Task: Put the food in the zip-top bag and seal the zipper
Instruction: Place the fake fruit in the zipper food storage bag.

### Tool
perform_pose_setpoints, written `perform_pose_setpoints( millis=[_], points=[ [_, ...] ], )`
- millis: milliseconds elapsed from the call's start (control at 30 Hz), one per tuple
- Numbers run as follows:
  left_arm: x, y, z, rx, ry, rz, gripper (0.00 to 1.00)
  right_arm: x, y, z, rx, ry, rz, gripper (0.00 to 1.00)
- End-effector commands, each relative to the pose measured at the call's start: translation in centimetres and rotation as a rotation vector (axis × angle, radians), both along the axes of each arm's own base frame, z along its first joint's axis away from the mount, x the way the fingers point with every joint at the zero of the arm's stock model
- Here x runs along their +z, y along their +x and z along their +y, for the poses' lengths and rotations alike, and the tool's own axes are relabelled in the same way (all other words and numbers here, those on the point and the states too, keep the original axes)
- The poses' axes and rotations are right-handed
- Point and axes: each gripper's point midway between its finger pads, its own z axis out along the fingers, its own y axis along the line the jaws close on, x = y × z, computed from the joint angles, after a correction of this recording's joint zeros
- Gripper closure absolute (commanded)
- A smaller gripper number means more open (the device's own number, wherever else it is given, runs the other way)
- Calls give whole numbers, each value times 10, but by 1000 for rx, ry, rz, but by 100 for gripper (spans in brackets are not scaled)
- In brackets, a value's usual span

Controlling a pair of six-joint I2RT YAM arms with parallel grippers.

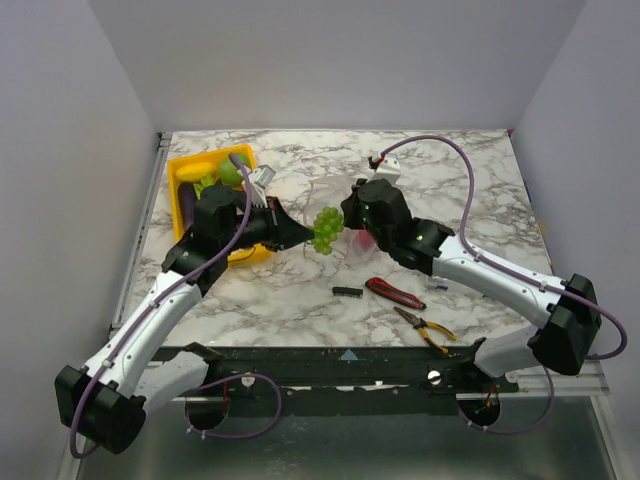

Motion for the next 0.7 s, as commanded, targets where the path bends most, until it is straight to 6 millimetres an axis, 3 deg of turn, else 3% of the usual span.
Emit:
perform_pose_setpoints(
  millis=[0, 333, 433, 467, 533, 600, 667],
  points=[
    [0, 22, -3, 48, 41, 24, 100, 27, -4, -1, 2, 79, -44, 100],
    [1, 55, -31, 32, 1, 167, 100, 32, -6, 0, 18, 83, -51, 100],
    [2, 63, -36, 51, -28, 204, 76, 30, -6, 1, 21, 82, -48, 100],
    [2, 66, -36, 65, -31, 221, 62, 29, -6, 2, 21, 82, -47, 100],
    [0, 70, -34, 102, -19, 238, 46, 29, -5, 1, 20, 83, -47, 100],
    [0, 72, -30, 123, 2, 227, 36, 30, -6, 1, 20, 80, -50, 100],
    [0, 71, -22, 145, 37, 204, 33, 29, -6, -1, 17, 75, -51, 100]
  ],
)
